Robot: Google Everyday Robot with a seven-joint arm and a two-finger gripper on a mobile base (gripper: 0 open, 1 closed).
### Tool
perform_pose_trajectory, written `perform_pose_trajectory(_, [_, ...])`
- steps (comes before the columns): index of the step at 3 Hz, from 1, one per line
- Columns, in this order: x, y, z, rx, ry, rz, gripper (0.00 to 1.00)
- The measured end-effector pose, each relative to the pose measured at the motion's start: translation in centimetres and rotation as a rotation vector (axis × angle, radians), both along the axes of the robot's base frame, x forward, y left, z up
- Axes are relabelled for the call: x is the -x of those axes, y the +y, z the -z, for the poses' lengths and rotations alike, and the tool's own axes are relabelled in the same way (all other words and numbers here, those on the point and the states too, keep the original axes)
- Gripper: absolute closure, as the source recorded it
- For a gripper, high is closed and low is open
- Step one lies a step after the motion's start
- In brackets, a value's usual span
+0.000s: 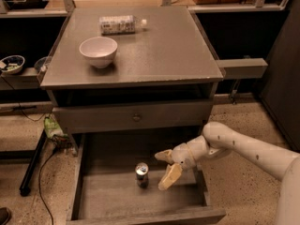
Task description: Pick redbull can from middle drawer and place on counter
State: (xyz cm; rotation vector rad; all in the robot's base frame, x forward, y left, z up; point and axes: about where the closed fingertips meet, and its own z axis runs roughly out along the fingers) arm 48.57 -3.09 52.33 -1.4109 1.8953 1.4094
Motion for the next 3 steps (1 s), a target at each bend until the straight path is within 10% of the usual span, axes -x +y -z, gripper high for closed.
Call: perform_pose_trajectory(3, [-2.6, 3.0, 2.4, -0.079, 0.005, 0.012, 0.0])
